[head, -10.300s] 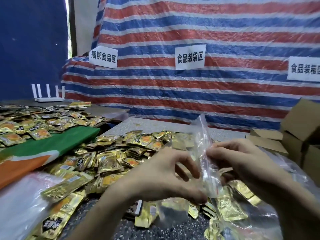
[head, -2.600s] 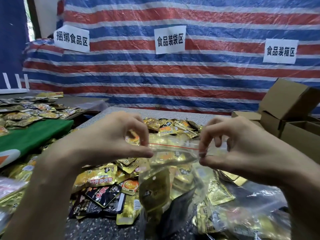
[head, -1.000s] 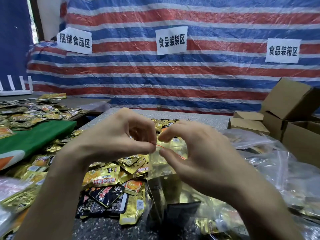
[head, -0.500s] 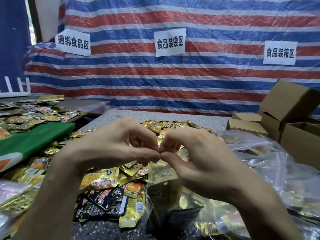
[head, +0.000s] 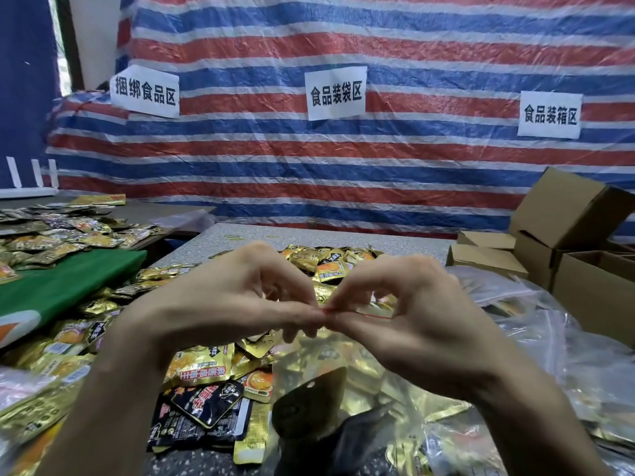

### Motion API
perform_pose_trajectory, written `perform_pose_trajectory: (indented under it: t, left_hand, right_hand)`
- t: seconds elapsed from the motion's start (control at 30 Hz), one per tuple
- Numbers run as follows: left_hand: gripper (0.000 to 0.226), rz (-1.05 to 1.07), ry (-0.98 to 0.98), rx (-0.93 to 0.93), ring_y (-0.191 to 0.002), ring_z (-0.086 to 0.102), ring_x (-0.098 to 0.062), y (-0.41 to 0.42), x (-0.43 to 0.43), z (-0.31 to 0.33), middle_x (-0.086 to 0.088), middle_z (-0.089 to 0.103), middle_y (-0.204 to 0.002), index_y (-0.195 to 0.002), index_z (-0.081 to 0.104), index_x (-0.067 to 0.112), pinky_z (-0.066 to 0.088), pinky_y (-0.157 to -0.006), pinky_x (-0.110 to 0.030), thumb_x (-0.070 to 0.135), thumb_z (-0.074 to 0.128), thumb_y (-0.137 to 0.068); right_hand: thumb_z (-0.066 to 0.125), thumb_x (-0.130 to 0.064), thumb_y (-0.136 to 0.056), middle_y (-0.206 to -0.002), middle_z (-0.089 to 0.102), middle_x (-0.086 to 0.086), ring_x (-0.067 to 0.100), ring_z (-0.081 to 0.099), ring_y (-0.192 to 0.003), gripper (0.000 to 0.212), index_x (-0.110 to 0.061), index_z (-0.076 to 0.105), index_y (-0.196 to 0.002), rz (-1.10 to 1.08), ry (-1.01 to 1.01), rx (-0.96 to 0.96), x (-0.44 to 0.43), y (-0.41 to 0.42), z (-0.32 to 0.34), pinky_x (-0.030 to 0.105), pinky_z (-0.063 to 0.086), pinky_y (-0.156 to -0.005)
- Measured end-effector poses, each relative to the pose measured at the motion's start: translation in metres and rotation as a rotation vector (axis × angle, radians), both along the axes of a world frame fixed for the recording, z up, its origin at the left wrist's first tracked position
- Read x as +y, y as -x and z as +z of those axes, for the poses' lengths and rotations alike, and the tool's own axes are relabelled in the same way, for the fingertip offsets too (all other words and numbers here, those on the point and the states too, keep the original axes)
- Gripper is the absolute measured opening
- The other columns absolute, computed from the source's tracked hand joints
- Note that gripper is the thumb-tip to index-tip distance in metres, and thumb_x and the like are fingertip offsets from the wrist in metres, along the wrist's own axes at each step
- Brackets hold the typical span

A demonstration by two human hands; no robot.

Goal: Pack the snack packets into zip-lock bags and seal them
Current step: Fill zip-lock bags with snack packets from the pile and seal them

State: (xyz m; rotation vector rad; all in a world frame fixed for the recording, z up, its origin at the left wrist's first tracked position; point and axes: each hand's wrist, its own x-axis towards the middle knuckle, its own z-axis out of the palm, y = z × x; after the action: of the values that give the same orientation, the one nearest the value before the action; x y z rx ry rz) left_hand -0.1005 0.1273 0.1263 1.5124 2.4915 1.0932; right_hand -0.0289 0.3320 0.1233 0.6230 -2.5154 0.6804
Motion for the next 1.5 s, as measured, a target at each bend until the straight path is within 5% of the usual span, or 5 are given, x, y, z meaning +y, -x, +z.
perform_pose_trajectory:
  t: [0.2,0.37,0.53,1.2,1.5]
  left_hand:
    - [0.026,0.019,-0.038,0.044,-0.066,0.064,-0.015,0.003,-0.004,0.000,0.003,0.068,-0.066,-0.074,0.077,0.026,0.044,-0.063,-0.023,0.046,0.064,-0.084]
    - [0.028,0.007,0.024,-0.001,-0.071,0.063,-0.015,0.002,-0.003,0.001,0.005,0.071,-0.076,-0.086,0.078,0.031,0.049,-0.066,-0.040,0.056,0.065,-0.082]
    - [0.012,-0.016,0.020,0.005,-0.067,0.065,-0.008,0.001,0.000,-0.001,0.008,0.070,-0.071,-0.082,0.076,0.028,0.046,-0.063,-0.017,0.035,0.070,-0.089]
    - [0.012,0.008,-0.131,-0.107,-0.061,0.066,-0.014,0.022,-0.015,-0.009,-0.007,0.072,-0.067,-0.080,0.080,0.014,0.052,-0.061,-0.020,0.024,0.074,-0.081]
    - [0.012,0.000,-0.149,-0.138,-0.062,0.067,-0.015,0.027,-0.016,-0.011,-0.008,0.072,-0.067,-0.080,0.081,0.016,0.052,-0.062,-0.020,0.025,0.072,-0.078]
  right_hand:
    - [0.072,-0.036,-0.081,-0.081,0.070,-0.020,0.001,0.063,-0.084,0.005,-0.033,0.074,-0.085,-0.001,0.024,-0.029,0.003,0.002,0.000,0.041,0.053,-0.076]
    - [0.062,-0.041,-0.074,-0.077,0.068,-0.021,0.001,0.061,-0.080,0.014,-0.036,0.073,-0.082,-0.016,0.013,-0.003,0.000,0.003,-0.001,0.039,0.053,-0.073]
    - [0.059,-0.043,-0.073,-0.078,0.069,-0.022,-0.001,0.063,-0.080,0.018,-0.035,0.072,-0.082,-0.017,-0.008,0.012,-0.005,0.002,-0.004,0.035,0.054,-0.072]
    - [0.075,-0.033,-0.085,-0.083,0.074,-0.010,0.005,0.066,-0.079,0.007,-0.027,0.078,-0.083,0.065,0.057,-0.270,0.055,0.023,-0.001,0.032,0.055,-0.078]
    - [0.073,-0.037,-0.073,-0.075,0.074,-0.008,-0.003,0.063,-0.067,0.020,-0.019,0.079,-0.081,0.146,0.156,-0.332,0.070,0.022,0.000,0.008,0.044,-0.059]
